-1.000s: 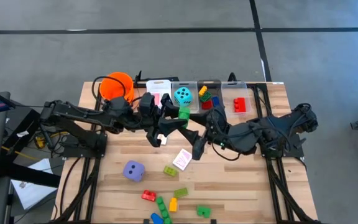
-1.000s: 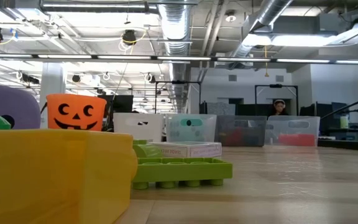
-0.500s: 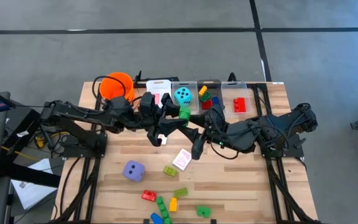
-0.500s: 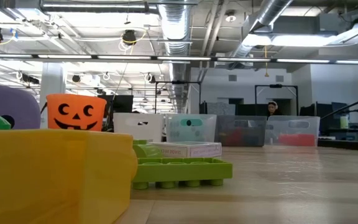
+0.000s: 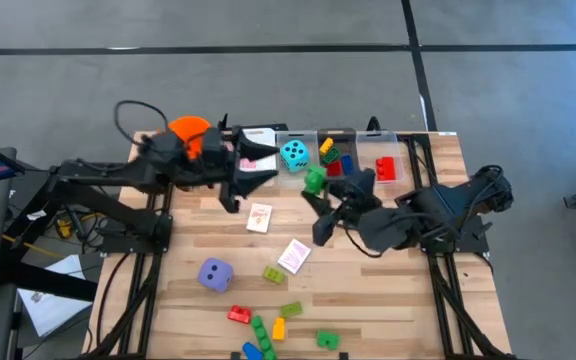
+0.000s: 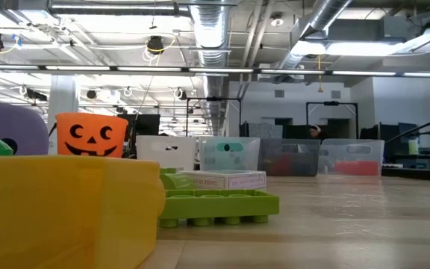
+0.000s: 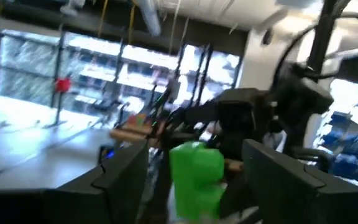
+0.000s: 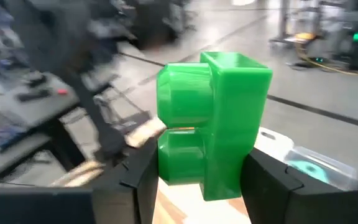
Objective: Pick & Place Toys
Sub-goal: Put the large green game piece into the right transparent bin
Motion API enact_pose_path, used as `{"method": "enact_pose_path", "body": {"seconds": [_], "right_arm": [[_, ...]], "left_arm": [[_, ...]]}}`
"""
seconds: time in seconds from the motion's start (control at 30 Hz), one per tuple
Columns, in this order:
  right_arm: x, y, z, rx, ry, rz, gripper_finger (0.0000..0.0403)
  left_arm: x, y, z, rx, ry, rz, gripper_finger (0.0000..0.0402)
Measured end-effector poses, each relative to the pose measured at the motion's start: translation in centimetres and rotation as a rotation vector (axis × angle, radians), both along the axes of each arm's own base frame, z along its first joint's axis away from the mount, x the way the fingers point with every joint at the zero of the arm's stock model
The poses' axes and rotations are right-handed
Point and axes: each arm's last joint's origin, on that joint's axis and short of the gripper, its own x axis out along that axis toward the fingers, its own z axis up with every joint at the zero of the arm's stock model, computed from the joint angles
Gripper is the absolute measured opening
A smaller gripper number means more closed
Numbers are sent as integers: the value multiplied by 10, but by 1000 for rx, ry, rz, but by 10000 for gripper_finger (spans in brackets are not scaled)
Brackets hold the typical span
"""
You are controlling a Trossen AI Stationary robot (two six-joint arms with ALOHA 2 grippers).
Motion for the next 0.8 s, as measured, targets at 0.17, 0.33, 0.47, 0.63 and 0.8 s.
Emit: {"method": "enact_pose_path", "body": {"seconds": [0.17, 0.33, 0.47, 0.63, 0.8], "right_arm": [[-26, -17, -10, 49, 82, -123, 173], [-54, -47, -23, 75, 237, -293, 173], [-63, -73, -25, 85, 273, -343, 172], [-75, -115, -39, 107, 370, -462, 172], [-102, -156, -64, 124, 499, -606, 172]], "left_arm": [[-31, 9, 9, 3, 50, 35, 254], [-54, 11, 14, 4, 75, 42, 248], [-61, 11, 13, 4, 103, 43, 244], [-60, 11, 8, 6, 148, 43, 242], [-54, 11, 0, 5, 214, 43, 242]]}}
